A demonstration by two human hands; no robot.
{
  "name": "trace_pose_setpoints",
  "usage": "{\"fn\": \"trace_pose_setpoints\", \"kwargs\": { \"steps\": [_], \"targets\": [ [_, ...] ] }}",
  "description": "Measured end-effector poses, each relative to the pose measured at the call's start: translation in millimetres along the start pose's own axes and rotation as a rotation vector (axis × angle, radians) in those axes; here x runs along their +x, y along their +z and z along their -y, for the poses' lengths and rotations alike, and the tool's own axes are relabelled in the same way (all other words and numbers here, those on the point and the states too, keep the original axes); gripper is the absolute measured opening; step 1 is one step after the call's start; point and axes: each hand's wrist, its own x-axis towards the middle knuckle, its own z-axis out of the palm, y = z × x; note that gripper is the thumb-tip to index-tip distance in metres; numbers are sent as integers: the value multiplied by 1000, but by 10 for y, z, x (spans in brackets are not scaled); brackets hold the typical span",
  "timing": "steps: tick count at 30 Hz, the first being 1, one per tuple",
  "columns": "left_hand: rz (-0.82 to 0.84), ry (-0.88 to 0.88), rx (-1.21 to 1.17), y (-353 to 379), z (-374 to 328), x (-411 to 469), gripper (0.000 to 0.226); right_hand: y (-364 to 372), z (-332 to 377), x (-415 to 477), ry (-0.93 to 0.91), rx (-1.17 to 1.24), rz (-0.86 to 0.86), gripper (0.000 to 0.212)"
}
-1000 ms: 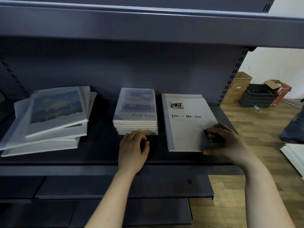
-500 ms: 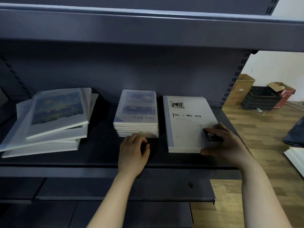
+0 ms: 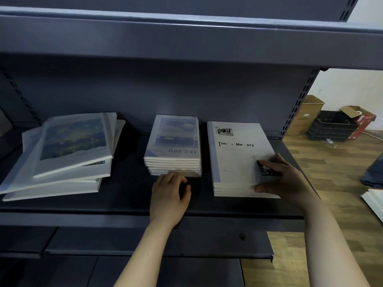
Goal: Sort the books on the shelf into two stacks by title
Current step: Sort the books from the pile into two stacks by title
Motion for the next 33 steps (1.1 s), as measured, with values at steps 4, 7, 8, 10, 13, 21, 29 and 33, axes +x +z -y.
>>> {"fn": "trace_pose_setpoints", "kwargs": {
  "steps": [4,7,8,10,13,21,29,33],
  "targets": [
    [11,-7,-5,-5,-7,-7,8,12,-15,-2,25,-7,-10,85],
    [20,-5,-16,-21,-6,-19,6,34,-50,1,20,4,-25,89],
    [29,-5,-24,-30,-5,-20,6,41,-67,5,23,-4,-42,89],
    [51,-7,-48,-54,-3,-12,7,56,-91,2,36,-36,-80,84],
    [82,-14,-99,-121,-14,10,10,88,-97,-17,9,-153,-86,71],
    [-75,60,-109,-579,-32,146,10,511,364,-78,-343,-131,-226,17],
    [-231,18,28,-1255,351,299,33,1109,930,-5,-504,-57,-102,10],
    [-277,-82,88,-1525,694,325,29,1361,1140,22,-534,-74,-40,16]
  ]
}}
